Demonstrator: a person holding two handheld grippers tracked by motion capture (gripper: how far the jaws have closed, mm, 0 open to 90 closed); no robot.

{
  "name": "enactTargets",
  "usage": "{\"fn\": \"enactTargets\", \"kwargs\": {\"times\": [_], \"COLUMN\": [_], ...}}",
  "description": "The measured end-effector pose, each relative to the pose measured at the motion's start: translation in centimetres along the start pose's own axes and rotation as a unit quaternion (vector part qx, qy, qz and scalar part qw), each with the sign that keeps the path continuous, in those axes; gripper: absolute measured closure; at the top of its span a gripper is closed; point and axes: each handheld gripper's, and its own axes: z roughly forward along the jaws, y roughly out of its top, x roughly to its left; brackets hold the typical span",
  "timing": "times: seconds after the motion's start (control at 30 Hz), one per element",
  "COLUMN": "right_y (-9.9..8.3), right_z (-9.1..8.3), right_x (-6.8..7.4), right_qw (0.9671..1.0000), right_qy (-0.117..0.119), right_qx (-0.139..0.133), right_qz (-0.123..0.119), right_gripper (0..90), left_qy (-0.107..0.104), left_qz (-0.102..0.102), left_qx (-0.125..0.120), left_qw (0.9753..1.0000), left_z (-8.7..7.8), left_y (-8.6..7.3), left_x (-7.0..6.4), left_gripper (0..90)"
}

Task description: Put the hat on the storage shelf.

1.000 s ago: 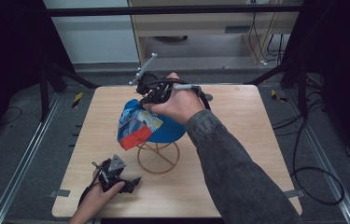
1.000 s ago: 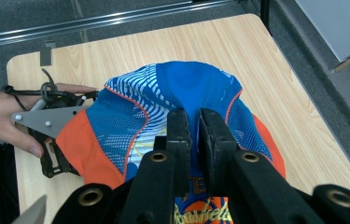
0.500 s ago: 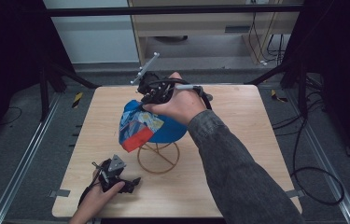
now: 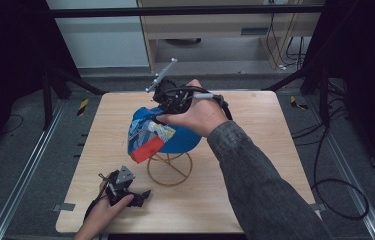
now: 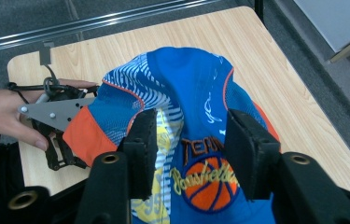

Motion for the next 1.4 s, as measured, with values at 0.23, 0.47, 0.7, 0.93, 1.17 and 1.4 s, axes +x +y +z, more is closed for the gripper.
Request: {"fn": "enactTargets", "kwargs": {"times": [0.23, 0.47, 0.7, 0.93, 1.17, 1.4], "right_y": [-0.7, -1.2, -1.5, -2.0, -3.1, -4.6], "right_z": [-0.5, -0.9, -1.4, -1.6, -2.4, -3.3], "right_x": [0.2, 0.2, 0.3, 0.4, 0.3, -0.1], "right_qw": [0.9999, 0.9994, 0.9988, 0.9981, 0.9969, 0.9951], "right_qy": [-0.008, -0.016, -0.021, -0.032, -0.042, -0.051], "right_qx": [-0.005, -0.021, -0.032, -0.038, -0.051, -0.065], "right_qz": [0.011, 0.021, 0.030, 0.036, 0.042, 0.055], "right_gripper": [42.9, 32.9, 24.2, 13.8, 7.9, 7.0], "left_qy": [0.000, 0.000, -0.001, -0.001, -0.001, -0.001], "left_qz": [0.000, 0.000, 0.000, 0.000, 0.000, 0.000], "left_qx": [0.000, 0.000, 0.000, 0.000, 0.000, 0.000], "left_qw": [1.0000, 1.0000, 1.0000, 1.0000, 1.0000, 1.0000], "left_z": [0.0, 0.0, 0.0, 0.0, 0.0, 0.0], "left_y": [0.0, 0.0, 0.0, 0.0, 0.0, 0.0], "left_x": [0.0, 0.0, 0.0, 0.0, 0.0, 0.0], "left_gripper": [0.0, 0.0, 0.0, 0.0, 0.0, 0.0]}}
